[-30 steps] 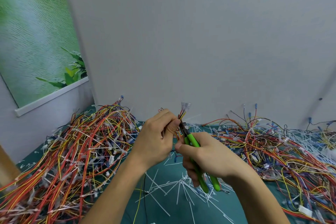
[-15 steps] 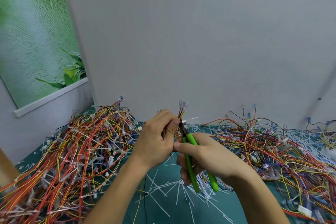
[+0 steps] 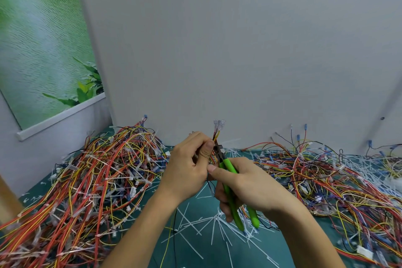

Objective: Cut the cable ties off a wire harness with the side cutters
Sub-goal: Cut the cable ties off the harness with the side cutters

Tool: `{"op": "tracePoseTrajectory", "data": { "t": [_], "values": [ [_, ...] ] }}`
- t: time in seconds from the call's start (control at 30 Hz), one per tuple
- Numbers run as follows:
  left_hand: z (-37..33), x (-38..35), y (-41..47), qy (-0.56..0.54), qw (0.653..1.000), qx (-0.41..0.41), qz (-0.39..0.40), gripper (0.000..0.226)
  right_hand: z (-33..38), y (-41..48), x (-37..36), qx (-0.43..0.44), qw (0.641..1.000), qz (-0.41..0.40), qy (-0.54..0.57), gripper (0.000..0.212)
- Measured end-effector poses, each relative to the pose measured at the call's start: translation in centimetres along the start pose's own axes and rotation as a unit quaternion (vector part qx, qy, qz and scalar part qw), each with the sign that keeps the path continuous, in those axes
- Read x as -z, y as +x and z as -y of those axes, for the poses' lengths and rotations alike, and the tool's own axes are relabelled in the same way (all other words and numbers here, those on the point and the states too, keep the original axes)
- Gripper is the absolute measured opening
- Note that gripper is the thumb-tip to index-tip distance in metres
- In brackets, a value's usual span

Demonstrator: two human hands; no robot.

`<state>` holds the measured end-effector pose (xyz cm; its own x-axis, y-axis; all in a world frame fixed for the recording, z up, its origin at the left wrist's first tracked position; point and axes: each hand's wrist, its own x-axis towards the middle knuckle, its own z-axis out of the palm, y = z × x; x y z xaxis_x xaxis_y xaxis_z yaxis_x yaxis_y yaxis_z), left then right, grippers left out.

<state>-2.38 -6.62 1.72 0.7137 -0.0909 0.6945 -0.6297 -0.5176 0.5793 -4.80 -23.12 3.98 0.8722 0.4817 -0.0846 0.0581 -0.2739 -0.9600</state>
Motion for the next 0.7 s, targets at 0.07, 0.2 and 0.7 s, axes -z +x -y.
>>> {"op": "tracePoseTrajectory", "data": {
  "t": [0.07, 0.2, 0.7],
  "values": [
    [0.11, -0.15, -0.08, -0.035, 0.998, 0.046, 0.022, 0.028, 0.16, -0.06, -0.11, -0.005, 1.000, 0.000, 0.003, 0.032],
    [0.17, -0.18, -0.13, -0.092, 0.991, 0.085, 0.045, 0.029, 0.06, -0.02, -0.15, -0.011, 1.000, 0.002, 0.005, 0.035],
    [0.01, -0.37, -0.14, -0.050, 0.996, 0.076, 0.022, 0.030, -0.11, 0.08, 0.15, -0.022, 1.000, -0.002, 0.004, 0.029]
  ]
}}
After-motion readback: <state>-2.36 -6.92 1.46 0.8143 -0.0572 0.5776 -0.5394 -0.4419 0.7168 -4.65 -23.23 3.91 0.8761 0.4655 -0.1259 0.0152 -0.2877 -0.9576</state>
